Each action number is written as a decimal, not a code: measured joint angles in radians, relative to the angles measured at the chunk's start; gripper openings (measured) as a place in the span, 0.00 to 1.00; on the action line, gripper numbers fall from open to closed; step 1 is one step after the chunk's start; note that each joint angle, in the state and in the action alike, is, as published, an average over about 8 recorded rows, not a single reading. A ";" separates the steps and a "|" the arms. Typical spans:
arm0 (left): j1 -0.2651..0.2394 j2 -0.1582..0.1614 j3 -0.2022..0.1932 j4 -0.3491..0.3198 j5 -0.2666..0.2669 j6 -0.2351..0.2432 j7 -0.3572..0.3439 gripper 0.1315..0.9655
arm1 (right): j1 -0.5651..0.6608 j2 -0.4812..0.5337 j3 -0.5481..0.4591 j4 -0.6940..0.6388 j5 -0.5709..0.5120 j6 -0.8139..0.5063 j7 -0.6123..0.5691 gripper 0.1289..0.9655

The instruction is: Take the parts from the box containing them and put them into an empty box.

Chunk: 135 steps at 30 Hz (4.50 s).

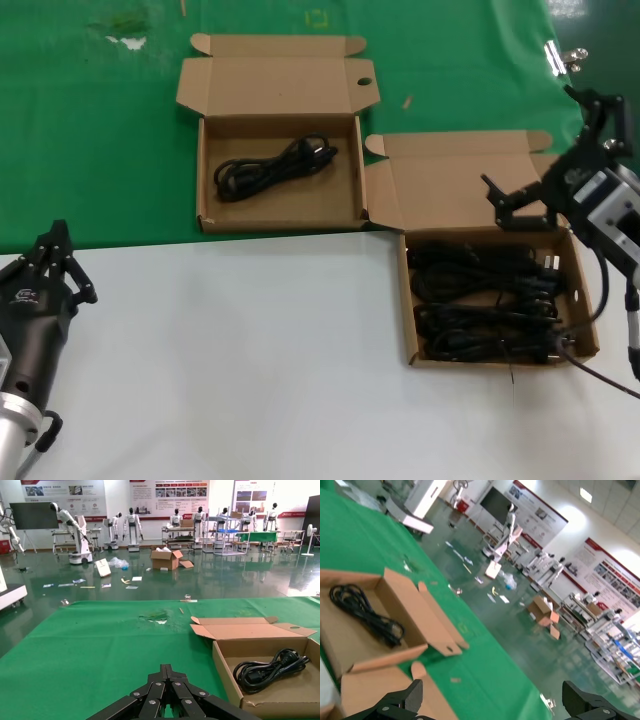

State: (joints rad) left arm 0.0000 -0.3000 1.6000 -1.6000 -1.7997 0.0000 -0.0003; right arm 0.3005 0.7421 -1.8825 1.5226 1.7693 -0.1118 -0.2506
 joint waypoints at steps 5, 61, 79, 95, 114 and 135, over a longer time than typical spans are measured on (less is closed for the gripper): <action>0.000 0.000 0.000 0.000 0.000 0.000 0.000 0.01 | -0.031 0.005 0.017 0.004 -0.017 0.015 0.017 1.00; 0.000 0.000 0.000 0.000 0.000 0.000 0.000 0.81 | -0.201 -0.275 0.183 0.050 0.012 0.076 0.164 1.00; 0.000 0.000 0.000 0.000 0.000 0.000 0.000 1.00 | -0.265 -0.382 0.247 0.068 0.024 0.099 0.219 1.00; 0.000 0.000 0.000 0.000 0.000 0.000 0.000 1.00 | -0.291 -0.427 0.274 0.075 0.029 0.109 0.243 1.00; 0.000 0.000 0.000 0.000 0.000 0.000 0.000 1.00 | -0.291 -0.427 0.274 0.075 0.029 0.109 0.243 1.00; 0.000 0.000 0.000 0.000 0.000 0.000 0.000 1.00 | -0.291 -0.427 0.274 0.075 0.029 0.109 0.243 1.00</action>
State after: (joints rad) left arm 0.0000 -0.3000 1.6000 -1.6000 -1.8000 0.0000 0.0000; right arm 0.0090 0.3150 -1.6089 1.5976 1.7984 -0.0032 -0.0078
